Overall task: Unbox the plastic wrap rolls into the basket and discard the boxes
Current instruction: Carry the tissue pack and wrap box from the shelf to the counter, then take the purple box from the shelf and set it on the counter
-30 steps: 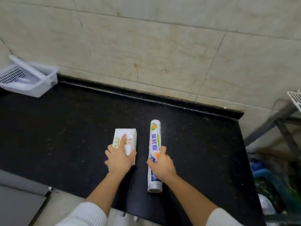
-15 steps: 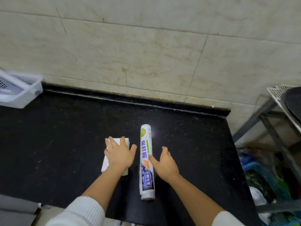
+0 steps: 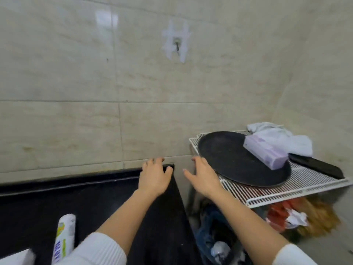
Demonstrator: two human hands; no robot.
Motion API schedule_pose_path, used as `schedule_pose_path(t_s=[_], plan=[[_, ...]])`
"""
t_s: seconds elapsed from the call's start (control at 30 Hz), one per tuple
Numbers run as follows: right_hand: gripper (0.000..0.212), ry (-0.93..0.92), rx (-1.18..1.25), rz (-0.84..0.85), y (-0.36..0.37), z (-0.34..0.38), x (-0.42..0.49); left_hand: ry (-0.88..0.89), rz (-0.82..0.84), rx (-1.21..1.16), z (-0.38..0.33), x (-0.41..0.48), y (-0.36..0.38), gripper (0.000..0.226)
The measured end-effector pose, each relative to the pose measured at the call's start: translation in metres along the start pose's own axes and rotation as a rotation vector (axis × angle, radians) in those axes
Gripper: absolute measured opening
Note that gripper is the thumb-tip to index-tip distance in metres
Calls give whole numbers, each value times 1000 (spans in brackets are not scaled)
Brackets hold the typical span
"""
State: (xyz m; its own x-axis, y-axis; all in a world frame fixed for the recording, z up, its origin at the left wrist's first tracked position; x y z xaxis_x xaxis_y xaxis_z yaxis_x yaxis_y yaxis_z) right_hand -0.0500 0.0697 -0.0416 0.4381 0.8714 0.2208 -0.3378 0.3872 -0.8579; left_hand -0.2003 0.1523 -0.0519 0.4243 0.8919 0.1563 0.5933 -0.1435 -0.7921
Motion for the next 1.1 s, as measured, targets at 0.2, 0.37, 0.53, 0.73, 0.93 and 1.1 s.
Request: schedule_pose_path(t_s=[0.2,0.37,0.53,0.73,0.93,1.1], plan=[[53,-32,59,-142,-129,-116,51,125,-73,-113,-136,27,68,47],[50,-11,-59,-159,-182,-208,76,56,-70,-1,-199,34,137,48],[77,132,-222,47,-170,-267,84,-77,69,215,-197,35,187,51],[82,122,-114,56,-141,-279,83,-110,87,246,-191,31,197,54],[72,54,-80,54,-140,-258,87,-107,137,273,-191,30,197,55],[67,-63,25,47,-138,-202,80,-56,-52,248,-180,22,151,52]])
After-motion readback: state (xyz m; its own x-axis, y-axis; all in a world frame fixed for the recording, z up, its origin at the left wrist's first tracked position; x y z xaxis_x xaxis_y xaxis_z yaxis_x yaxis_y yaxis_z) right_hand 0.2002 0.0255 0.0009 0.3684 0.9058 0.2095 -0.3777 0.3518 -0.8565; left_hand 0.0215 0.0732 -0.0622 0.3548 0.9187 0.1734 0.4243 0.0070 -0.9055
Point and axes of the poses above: each hand's wrist, its own x-axis towards the middle knuckle, its own y-axis out of the palm, z = x × y, the point moved 9 cm from there along x, towards the middle knuckle
